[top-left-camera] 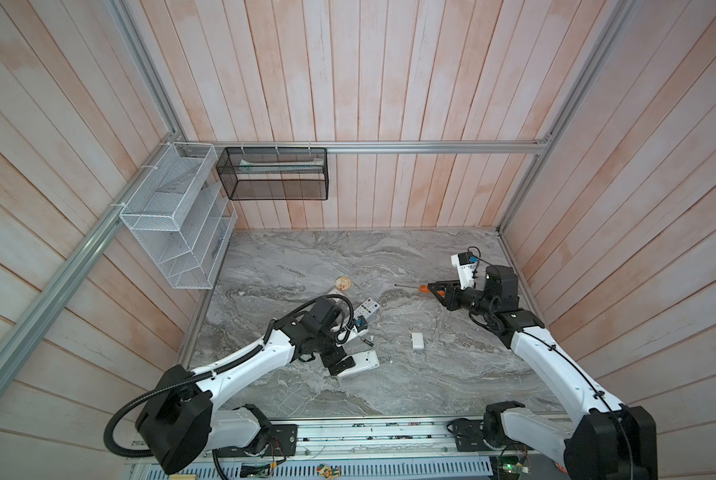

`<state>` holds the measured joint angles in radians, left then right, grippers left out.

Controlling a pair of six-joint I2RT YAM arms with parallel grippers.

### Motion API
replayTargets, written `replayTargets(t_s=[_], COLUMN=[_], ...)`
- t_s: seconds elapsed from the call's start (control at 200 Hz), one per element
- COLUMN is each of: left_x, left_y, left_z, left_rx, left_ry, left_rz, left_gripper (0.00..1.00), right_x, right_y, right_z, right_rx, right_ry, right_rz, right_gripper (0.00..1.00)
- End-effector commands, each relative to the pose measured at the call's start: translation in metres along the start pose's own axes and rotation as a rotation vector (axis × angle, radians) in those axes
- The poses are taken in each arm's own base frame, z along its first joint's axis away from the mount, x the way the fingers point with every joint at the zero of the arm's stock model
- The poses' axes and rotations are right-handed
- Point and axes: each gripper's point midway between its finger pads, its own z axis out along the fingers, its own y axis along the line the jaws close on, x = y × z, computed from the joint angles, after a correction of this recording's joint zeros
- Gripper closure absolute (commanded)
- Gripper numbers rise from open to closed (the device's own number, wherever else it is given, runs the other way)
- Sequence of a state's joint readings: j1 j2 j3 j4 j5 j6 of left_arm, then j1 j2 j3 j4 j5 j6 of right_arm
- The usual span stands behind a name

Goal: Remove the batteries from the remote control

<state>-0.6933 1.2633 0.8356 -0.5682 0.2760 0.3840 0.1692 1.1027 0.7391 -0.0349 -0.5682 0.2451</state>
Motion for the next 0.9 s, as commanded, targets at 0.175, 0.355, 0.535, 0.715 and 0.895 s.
replayTargets(t_s=[0.175, 0.355, 0.535, 0.715, 0.895], left_x=[-0.154, -0.184, -0.223, -0.235, -0.244], left_y=[0.062, 0.081, 0.074, 0.080, 0.082], left_z=[-0.103, -0.104, -0.093, -0.087, -0.098], left_rx=[0.265, 0.507, 0.630, 0.688, 0.692], left_ry=[-0.774, -0.999, -0.989, -1.031, -1.087], left_rz=[-0.872, -1.152, -1.179, -1.253, -1.209], left_gripper=[0.00, 0.00, 0.00, 0.10, 0.42], right_x=[-0.045, -0.065, -0.078, -0.085, -0.081], right_y=[0.054, 0.086, 0.115, 0.136, 0.143], right_z=[-0.027, -0.043, -0.046, -0.044, -0.037], right_rx=[-0.213, -0.277, -0.320, -0.359, -0.377], right_ry=[-0.207, -0.272, -0.292, -0.294, -0.273], right_rz=[-0.040, -0.074, -0.108, -0.127, -0.132], right_gripper=[1.00, 1.00, 1.00, 1.00, 1.00])
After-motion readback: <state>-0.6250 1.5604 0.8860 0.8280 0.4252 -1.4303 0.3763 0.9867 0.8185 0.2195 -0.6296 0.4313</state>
